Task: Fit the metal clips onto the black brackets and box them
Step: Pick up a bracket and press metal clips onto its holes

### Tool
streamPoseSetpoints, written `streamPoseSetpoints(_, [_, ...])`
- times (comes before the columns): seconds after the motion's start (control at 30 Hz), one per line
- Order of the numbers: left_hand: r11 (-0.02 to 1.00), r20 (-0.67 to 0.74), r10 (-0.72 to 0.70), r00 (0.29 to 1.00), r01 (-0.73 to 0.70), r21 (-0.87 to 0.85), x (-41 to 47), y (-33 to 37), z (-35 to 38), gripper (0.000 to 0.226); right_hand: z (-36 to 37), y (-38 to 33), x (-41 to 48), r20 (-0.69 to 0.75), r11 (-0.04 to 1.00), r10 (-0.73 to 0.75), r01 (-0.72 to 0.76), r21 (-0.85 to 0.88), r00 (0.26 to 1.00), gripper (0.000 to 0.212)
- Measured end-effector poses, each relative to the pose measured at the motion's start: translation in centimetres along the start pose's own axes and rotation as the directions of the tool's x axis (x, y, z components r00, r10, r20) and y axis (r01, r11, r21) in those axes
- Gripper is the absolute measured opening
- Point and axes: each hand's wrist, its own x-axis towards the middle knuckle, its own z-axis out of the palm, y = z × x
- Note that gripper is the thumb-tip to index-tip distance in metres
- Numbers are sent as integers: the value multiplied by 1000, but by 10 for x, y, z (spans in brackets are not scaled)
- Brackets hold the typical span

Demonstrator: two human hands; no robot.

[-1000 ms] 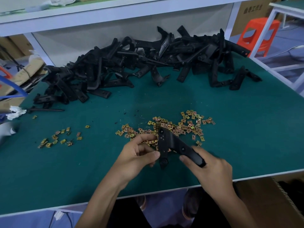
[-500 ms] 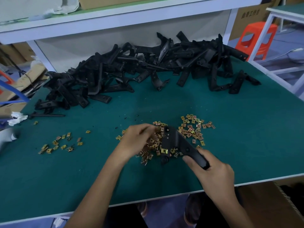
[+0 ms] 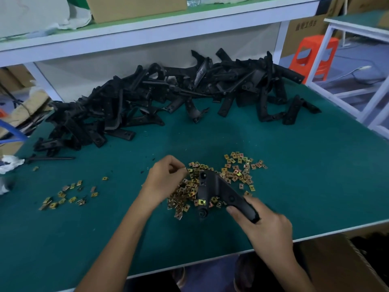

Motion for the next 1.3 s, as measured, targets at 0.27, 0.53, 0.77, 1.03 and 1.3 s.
streamPoseSetpoints(0.27, [871, 178, -7, 984, 94, -482, -53, 1, 9, 11, -2, -2, -1, 12, 999, -4, 3, 40, 1000, 50])
streamPoseSetpoints(0.53, [765, 179, -29, 983, 137, -629, -59, 3, 17, 22, -3, -4, -1, 29, 998, 30, -31, 56, 999, 50])
streamPoseSetpoints(0.77, [768, 241, 13, 970, 144, -624, -57, 5, 18, 24, -3, -4, -1, 27, 1000, 8, -8, 27, 1000, 45])
streamPoseSetpoints(1.03, [741, 240, 94, 966, 93, -665, -52, 5, 2, 33, -4, -3, -1, 43, 998, 20, -22, 59, 999, 46])
streamPoseSetpoints(1.3, [834, 268, 138, 954, 35, -551, -51, 4, 0, 40, -5, -2, 0, 74, 1000, -19, 17, 20, 997, 37])
